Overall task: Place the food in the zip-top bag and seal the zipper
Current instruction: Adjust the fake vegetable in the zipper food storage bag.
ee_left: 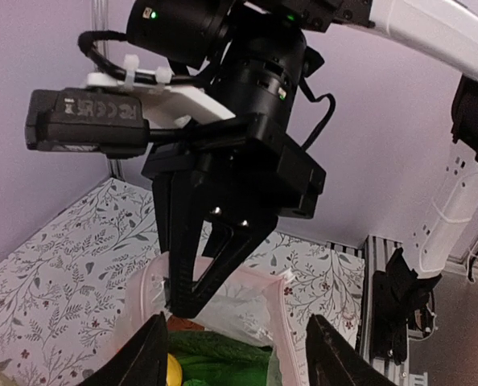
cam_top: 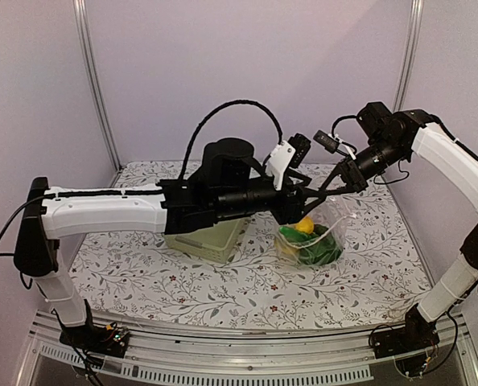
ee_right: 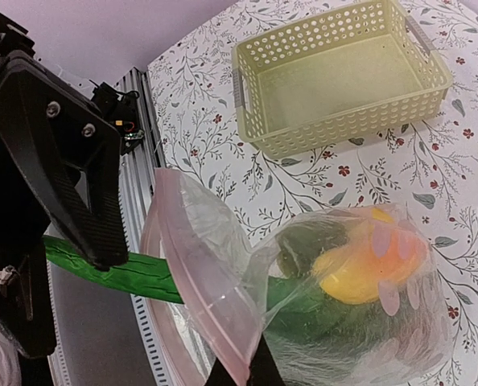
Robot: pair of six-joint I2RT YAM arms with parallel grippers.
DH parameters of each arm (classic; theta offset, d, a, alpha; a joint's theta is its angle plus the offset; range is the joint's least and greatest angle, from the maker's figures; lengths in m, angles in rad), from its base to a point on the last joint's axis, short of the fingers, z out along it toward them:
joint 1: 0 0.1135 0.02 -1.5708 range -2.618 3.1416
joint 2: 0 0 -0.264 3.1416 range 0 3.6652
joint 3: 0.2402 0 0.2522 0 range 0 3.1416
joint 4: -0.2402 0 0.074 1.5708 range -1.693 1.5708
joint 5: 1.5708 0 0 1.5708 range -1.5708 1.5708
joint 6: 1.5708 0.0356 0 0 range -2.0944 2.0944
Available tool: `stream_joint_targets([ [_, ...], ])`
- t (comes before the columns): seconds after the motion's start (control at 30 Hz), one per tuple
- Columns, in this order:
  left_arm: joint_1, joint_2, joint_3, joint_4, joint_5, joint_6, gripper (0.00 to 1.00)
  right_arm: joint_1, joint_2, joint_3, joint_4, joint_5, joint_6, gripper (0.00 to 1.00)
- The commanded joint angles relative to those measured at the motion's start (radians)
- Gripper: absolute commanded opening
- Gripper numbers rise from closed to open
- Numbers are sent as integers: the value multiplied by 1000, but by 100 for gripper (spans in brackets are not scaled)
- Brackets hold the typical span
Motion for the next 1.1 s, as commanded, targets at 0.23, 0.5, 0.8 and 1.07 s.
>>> stream_joint_targets([
  [0.23, -109, -185, 151, -625, -118, -75, 60, 5, -20, -24, 68, 67, 41, 0],
  [0.5, -171, -91, 320, -937, -136, -142, 53, 5, -29, -25, 77, 101, 54, 0],
  [0.8, -166, -5, 405, -1036, -202, -168, 38, 6, -39, -46, 86, 118, 61, 0],
  [1.07, -151, 31, 466, -1099, -213, -165, 20, 5, -40, -49, 89, 122, 61, 0],
])
